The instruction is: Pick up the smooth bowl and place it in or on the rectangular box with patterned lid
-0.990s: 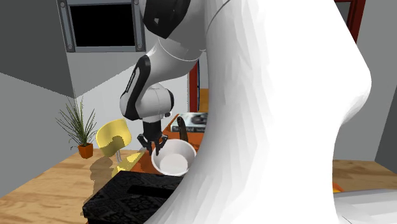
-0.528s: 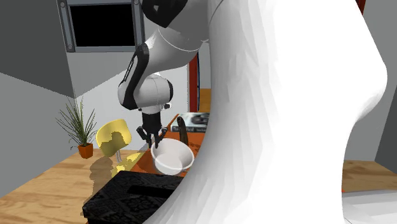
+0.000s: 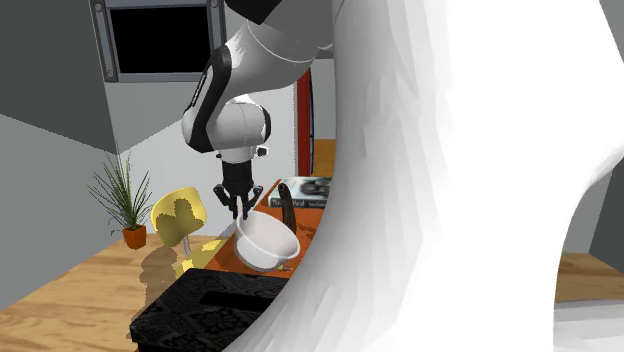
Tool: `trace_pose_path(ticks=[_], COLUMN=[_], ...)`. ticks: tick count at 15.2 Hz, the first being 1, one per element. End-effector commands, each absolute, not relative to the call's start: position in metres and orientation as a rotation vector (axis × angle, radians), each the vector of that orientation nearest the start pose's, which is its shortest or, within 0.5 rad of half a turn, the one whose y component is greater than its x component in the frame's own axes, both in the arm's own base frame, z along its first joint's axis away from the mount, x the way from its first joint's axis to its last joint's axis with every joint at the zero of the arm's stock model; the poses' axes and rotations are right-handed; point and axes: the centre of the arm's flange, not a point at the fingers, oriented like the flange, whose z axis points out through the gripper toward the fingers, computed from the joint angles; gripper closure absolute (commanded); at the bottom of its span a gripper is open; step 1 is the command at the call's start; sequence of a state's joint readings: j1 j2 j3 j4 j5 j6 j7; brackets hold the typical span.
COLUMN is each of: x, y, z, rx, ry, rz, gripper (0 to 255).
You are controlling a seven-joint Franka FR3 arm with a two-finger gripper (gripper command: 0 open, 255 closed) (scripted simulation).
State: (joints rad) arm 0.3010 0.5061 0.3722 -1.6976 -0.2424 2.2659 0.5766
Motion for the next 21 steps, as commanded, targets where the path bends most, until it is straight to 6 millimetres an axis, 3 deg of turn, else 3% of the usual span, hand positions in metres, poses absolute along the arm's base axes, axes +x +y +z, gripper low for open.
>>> trace_pose_path(ticks=[1, 15, 21], x=[0.551, 0.551, 0.474], y=[0.396, 0.396, 0.388], z=[0.337, 0.408, 0.426], rx=[-3.078, -3.078, -3.078], ry=[-0.296, -0.296, -0.296], rz=[-0.147, -0.147, -0.147], gripper=[255, 255, 255])
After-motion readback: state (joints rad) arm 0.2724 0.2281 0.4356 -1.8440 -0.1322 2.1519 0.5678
